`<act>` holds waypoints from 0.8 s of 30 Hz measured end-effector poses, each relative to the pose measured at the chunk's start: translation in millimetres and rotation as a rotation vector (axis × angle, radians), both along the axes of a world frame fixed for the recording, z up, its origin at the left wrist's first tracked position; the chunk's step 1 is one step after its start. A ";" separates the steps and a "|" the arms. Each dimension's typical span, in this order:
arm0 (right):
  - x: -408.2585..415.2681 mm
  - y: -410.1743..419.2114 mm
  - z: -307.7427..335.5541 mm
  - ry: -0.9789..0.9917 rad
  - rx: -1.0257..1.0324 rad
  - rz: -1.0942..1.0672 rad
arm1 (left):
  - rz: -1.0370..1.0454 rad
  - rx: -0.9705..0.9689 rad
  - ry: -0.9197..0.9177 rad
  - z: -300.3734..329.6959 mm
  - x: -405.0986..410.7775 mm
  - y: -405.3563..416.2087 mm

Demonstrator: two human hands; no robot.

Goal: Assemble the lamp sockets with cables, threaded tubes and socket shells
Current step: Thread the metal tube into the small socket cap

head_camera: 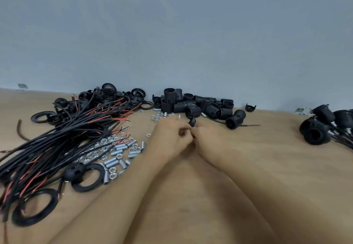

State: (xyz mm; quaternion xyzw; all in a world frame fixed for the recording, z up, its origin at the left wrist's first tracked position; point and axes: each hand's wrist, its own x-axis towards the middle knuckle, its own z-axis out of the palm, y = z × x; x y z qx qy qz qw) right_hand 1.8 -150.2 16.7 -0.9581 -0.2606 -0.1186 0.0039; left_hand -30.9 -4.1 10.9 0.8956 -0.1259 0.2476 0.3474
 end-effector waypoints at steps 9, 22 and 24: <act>-15.4 -26.6 -15.6 0.110 0.422 0.066 | 0.037 -0.698 0.226 -20.3 -6.0 -3.5; -2.5 -34.1 -26.9 0.123 0.547 -0.095 | -0.146 -0.706 0.282 -25.4 8.0 -6.1; -3.5 -34.0 -25.4 0.114 0.567 -0.094 | -0.147 -0.715 0.293 -25.8 10.4 -5.3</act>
